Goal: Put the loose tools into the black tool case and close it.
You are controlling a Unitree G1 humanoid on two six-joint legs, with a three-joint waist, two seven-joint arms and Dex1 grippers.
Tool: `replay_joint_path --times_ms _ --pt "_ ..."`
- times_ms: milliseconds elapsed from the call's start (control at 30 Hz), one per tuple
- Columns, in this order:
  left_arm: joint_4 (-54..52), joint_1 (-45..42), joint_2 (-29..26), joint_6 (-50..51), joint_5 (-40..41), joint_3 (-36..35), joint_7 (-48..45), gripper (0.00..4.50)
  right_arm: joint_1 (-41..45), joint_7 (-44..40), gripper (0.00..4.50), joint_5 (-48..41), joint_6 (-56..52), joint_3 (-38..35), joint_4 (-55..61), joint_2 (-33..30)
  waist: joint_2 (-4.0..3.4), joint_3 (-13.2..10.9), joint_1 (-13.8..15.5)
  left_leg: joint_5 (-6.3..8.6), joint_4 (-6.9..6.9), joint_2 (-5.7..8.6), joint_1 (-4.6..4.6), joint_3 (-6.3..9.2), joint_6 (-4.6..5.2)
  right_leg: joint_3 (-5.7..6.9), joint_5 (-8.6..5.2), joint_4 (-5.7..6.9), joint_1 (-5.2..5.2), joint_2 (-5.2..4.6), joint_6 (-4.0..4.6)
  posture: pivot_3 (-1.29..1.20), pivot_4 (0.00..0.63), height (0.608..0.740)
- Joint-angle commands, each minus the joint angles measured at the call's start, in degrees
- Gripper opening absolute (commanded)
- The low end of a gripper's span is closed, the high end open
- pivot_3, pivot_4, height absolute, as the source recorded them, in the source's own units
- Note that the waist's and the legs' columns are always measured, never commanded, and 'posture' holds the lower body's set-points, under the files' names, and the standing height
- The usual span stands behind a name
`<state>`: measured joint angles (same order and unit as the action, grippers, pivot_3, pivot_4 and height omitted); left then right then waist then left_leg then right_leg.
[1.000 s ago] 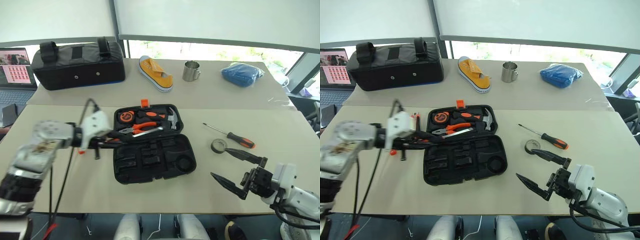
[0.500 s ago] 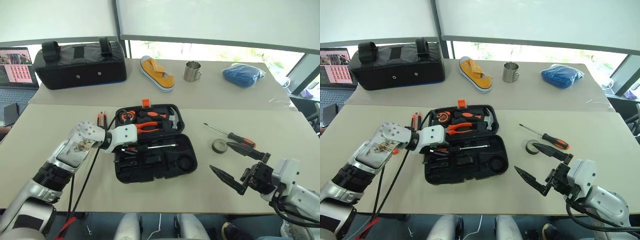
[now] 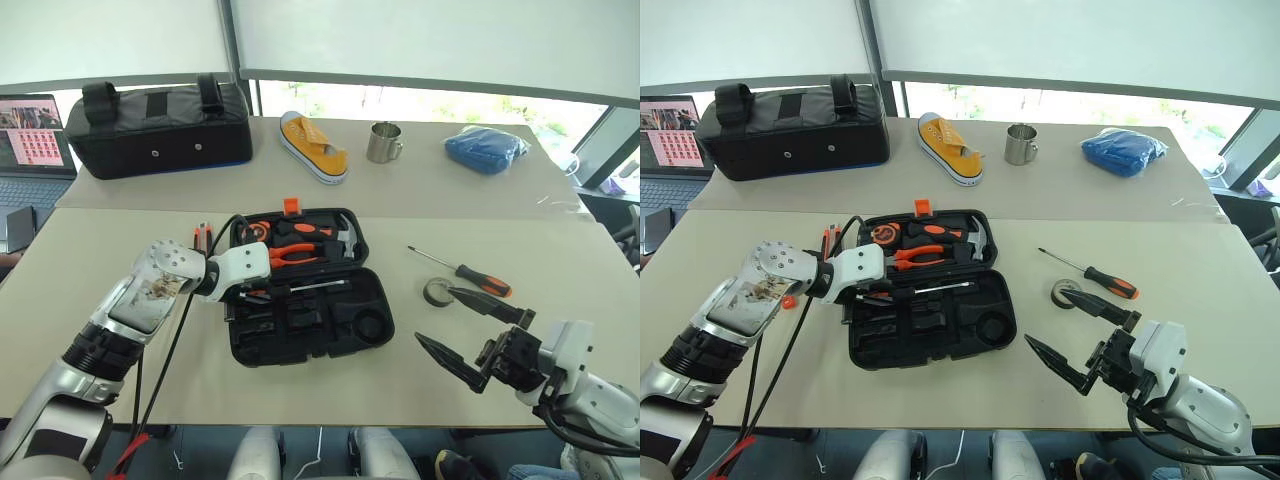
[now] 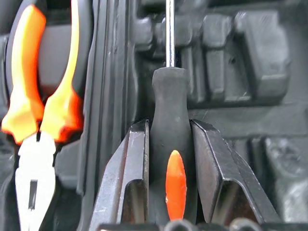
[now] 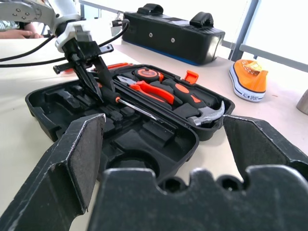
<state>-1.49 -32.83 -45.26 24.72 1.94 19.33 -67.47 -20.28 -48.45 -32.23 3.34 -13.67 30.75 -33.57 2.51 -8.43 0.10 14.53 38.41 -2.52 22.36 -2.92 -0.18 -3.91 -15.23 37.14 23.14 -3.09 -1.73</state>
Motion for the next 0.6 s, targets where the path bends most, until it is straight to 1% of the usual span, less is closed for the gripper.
replay_joint_path --times_ms 33,200,267,300,333,400,433,600 --pt "0.31 -1.04 0.82 1.01 -2.18 0.25 1.96 0.82 0.45 -0.44 4.5 -0.26 0.06 0.1 0.51 0.29 0.0 0.0 0.08 0.0 0.01 0.0 -0.01 0.0 0.0 0.0 0.0 0.0 -0.01 0.0 0.0 0.0 0.15 0.74" --pt "-2.17 0.51 0.14 2.81 -2.61 1.62 0.3 0.82 0.16 -0.75 4.5 -0.62 -0.18 0.43 0.45 0.27 -0.01 0.0 0.27 0.01 0.1 0.0 0.0 0.0 0.01 0.0 0.0 0.03 -0.03 0.0 -0.01 0.0 0.15 0.74" --pt "-2.51 0.91 0.73 2.08 -2.2 1.0 0.77 1.82 0.02 -0.87 4.5 -0.8 -0.33 0.6 0.46 0.24 -0.01 0.01 0.28 0.02 0.11 0.0 -0.01 0.0 0.03 0.0 0.0 0.04 -0.03 0.0 -0.01 0.0 0.15 0.74" --pt "-2.6 1.03 1.18 1.79 -1.94 0.53 1.3 2.03 -0.03 -0.92 4.5 -0.86 -0.39 0.67 0.46 0.24 -0.04 0.03 0.33 0.02 0.11 -0.01 -0.01 0.0 0.04 0.0 0.0 0.04 -0.03 0.0 -0.01 0.0 0.15 0.74" --pt "-2.57 1.27 2.13 -0.04 -1.15 -0.73 2.27 2.42 -0.15 -0.94 4.5 -0.88 -0.46 0.77 0.58 0.25 -0.11 0.06 0.43 0.02 0.12 0.0 -0.03 0.0 0.04 0.0 0.0 0.04 -0.07 0.0 -0.01 0.0 0.15 0.74" --pt "-2.57 1.77 3.88 -3.67 0.94 -3.52 3.45 2.92 -0.37 -0.97 4.5 -0.94 -0.63 0.91 0.75 0.33 -0.18 0.08 0.61 0.04 0.21 0.0 -0.02 -0.01 0.07 0.0 0.02 0.04 -0.09 -0.01 -0.03 0.0 0.15 0.74" --pt "-2.92 2.33 4.55 -5.98 2.65 -5.22 3.19 3.34 -0.61 -1.04 4.5 -0.99 -0.73 0.98 0.86 0.38 -0.17 0.07 0.68 0.04 0.29 -0.01 0.02 0.0 0.08 0.01 0.03 0.06 -0.08 -0.01 -0.05 0.0 0.15 0.74" --pt "-3.81 4.34 5.85 -7.32 7.37 -10.3 3.61 3.34 -1.48 -1.32 4.5 -1.0 -0.8 0.96 0.96 0.58 -0.17 0.07 0.6 0.06 0.45 0.0 0.16 0.08 0.1 0.06 0.06 0.05 -0.05 -0.03 -0.1 0.0 0.15 0.74"
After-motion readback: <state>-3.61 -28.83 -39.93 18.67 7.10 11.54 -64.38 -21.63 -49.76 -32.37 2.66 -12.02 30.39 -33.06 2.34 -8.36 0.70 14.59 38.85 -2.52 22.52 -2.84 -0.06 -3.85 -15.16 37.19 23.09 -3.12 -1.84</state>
